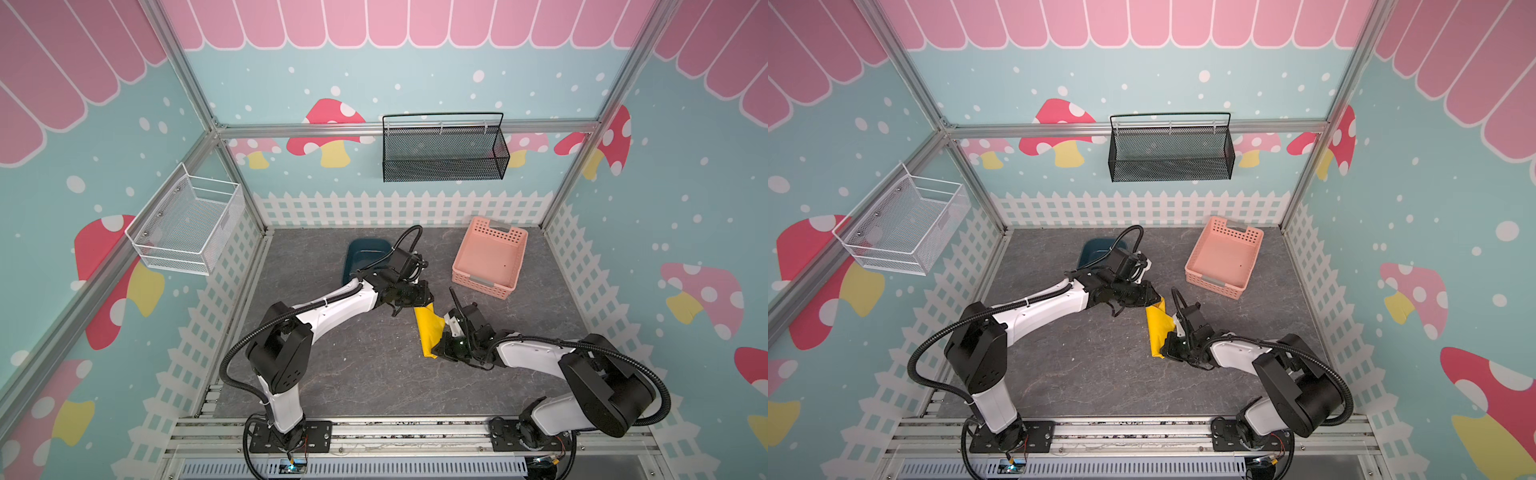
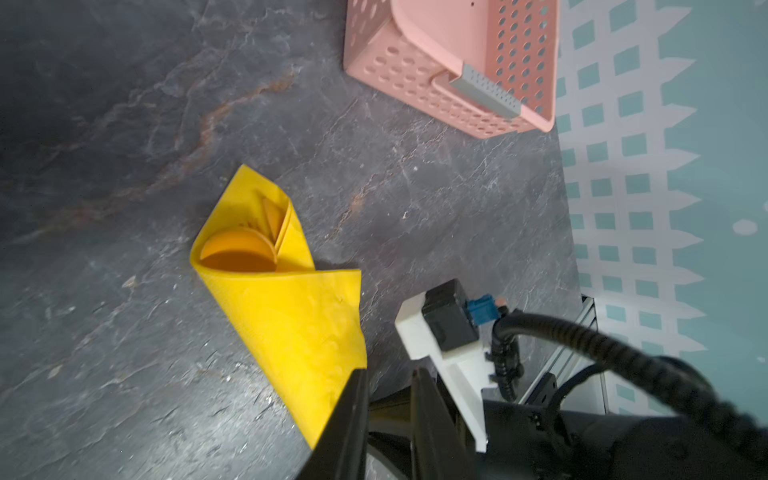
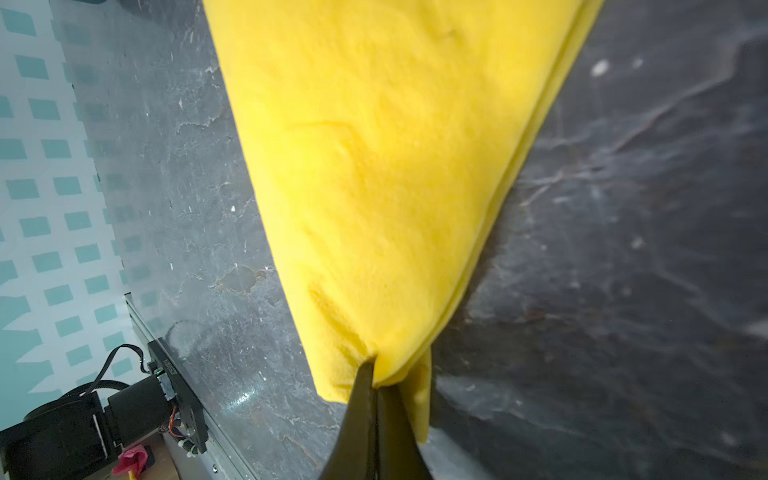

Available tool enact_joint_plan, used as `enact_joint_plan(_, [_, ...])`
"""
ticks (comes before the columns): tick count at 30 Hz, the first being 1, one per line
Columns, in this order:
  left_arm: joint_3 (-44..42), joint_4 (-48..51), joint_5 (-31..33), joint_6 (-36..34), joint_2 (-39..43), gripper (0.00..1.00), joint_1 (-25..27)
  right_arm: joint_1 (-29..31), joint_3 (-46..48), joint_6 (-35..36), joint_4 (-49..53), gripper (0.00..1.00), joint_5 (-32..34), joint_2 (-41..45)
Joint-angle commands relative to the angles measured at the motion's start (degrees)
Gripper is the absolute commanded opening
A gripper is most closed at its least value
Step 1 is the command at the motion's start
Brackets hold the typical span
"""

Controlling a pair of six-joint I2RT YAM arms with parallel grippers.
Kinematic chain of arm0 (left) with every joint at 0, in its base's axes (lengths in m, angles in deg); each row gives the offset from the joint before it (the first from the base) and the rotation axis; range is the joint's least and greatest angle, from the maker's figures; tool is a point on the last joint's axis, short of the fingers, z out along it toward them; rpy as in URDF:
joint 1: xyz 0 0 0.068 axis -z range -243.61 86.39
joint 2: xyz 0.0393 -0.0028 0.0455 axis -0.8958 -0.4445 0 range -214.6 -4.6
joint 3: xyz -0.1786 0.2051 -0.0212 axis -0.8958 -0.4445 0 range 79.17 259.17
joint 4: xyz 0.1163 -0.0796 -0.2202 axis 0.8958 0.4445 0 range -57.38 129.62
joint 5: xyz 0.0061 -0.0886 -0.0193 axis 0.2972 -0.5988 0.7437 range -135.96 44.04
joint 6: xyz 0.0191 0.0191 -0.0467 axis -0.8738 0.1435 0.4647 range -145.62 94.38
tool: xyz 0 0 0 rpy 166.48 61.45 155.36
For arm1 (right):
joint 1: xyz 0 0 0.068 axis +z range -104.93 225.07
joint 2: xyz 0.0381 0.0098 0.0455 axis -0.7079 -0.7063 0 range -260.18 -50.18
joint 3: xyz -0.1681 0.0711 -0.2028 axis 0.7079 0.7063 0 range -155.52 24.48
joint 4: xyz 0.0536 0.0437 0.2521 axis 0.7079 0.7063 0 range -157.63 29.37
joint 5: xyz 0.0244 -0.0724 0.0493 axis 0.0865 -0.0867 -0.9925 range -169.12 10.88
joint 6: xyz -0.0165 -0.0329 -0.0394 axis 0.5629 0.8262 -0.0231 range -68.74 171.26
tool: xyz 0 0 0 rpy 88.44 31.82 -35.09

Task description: Place the utensils on the paper napkin and roll it up

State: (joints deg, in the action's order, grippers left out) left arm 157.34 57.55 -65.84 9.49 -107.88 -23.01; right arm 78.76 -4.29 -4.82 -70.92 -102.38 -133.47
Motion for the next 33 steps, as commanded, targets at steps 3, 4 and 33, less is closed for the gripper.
enact_joint_plan(3, [-7.33,0.82,-0.22,-0.31,0.88,0.14,0.01,0.60,1.98,-2.15,0.50,0.00,-1.04,-1.95])
enact_joint_plan(4, [-8.44,0.13,-0.64,-0.10,0.96,0.12,0.03,0.76,1.92,-2.24,0.31,0.00,-1.18,-2.10])
enact_joint_plan(33, [-9.47,-6.64,-3.59,1.41,-6.31,0.00,0.26,1.05,1.92,-2.02,-0.31,0.00,-1.71,-3.20])
